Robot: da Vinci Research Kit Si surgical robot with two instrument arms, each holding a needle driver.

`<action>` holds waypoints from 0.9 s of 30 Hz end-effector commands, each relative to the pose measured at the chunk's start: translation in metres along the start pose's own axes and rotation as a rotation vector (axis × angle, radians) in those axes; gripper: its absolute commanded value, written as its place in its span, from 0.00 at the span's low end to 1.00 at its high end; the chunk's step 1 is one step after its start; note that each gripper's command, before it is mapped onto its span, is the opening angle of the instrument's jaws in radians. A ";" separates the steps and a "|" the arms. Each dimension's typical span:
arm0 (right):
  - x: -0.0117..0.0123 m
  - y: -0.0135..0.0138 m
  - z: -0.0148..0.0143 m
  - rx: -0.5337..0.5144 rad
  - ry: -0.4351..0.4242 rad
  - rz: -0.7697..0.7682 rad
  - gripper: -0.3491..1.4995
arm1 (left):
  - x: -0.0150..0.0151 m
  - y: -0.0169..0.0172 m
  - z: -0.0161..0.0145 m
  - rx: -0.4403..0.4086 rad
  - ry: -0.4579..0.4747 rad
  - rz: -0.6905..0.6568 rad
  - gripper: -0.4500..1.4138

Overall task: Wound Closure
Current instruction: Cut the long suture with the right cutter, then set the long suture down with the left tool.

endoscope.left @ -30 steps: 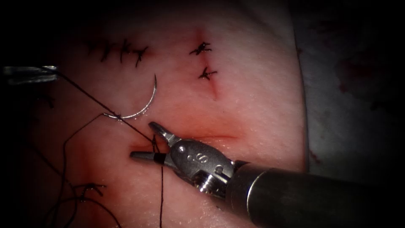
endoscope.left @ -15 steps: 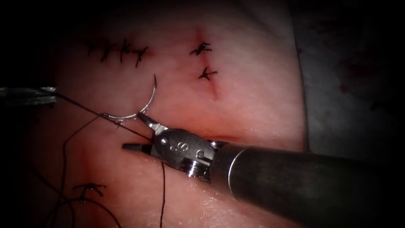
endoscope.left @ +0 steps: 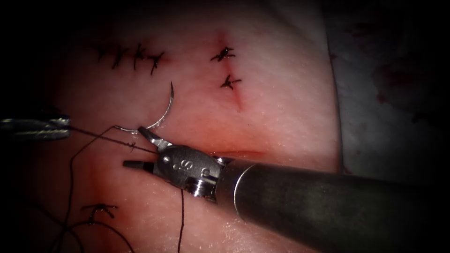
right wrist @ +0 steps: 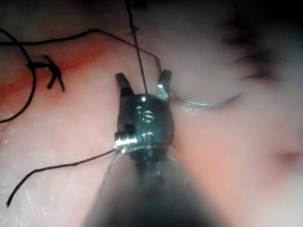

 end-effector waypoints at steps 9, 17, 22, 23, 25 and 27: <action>0.0004 -0.0004 0.0014 -0.001 0.008 -0.005 0.21 | 0.0001 0.0003 0.0006 -0.002 0.005 0.008 0.00; 0.0000 0.0002 0.0019 0.012 0.003 -0.006 0.00 | 0.0007 0.0012 0.0002 -0.006 0.020 0.018 0.00; -0.0004 0.0025 -0.0024 0.076 0.065 -0.015 0.79 | 0.0022 0.0029 -0.0005 -0.012 0.050 0.037 0.00; -0.0004 0.0032 -0.0040 0.085 0.074 -0.042 0.84 | 0.0026 0.0031 -0.0005 -0.012 0.057 0.039 0.00; -0.0004 0.0043 -0.0064 0.093 0.090 -0.051 0.89 | 0.0038 0.0035 -0.0004 -0.012 0.069 0.044 0.00; -0.0005 0.0058 -0.0105 0.110 0.136 -0.070 0.95 | 0.0055 0.0039 -0.0001 -0.016 0.109 0.051 0.00</action>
